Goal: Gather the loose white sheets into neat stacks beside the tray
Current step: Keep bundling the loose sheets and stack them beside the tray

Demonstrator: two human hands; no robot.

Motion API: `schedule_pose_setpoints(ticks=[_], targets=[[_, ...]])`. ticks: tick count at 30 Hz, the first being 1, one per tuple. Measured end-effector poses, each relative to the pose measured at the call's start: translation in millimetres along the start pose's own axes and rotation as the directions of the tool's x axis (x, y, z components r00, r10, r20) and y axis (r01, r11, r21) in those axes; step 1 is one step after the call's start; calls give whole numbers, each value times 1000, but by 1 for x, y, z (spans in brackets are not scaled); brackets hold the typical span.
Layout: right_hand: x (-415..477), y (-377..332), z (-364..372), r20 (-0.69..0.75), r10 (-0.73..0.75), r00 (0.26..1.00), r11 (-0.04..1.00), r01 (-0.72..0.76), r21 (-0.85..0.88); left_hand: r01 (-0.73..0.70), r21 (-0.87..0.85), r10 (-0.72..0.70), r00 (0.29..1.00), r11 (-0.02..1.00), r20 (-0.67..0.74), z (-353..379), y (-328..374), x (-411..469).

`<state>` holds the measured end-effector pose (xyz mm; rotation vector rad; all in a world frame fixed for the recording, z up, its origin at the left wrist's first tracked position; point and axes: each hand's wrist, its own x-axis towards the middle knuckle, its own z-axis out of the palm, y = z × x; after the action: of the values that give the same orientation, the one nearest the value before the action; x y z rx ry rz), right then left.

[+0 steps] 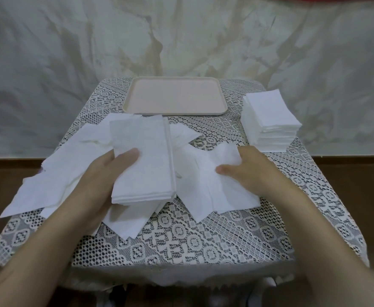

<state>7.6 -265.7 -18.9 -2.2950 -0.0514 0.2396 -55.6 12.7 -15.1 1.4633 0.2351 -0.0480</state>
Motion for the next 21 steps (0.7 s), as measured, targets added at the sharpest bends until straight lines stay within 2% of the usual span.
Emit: schedule_pose_setpoints(ticks=[2, 4, 7, 13, 21], targets=[[-2, -5, 0, -28, -5, 1000, 987, 10, 161, -6, -10, 5, 1000, 1000, -8, -1, 1, 0], [-2, -7, 2, -30, -8, 1000, 979, 14, 201, -12, -11, 11, 1000, 1000, -14, -2, 1, -1], [-3, -2, 6, 28, -25, 999, 998, 24, 55, -13, 5, 13, 1000, 1000, -14, -3, 1, 0], [-7, 3, -4, -46, -165, 985, 985, 162, -65, 14, 17, -13, 1000, 1000, -24, -3, 0, 1], [-1, -31, 20, 89, -305, 948, 920, 318, -231, 17, 19, -17, 1000, 1000, -13, -5, -2, 1]])
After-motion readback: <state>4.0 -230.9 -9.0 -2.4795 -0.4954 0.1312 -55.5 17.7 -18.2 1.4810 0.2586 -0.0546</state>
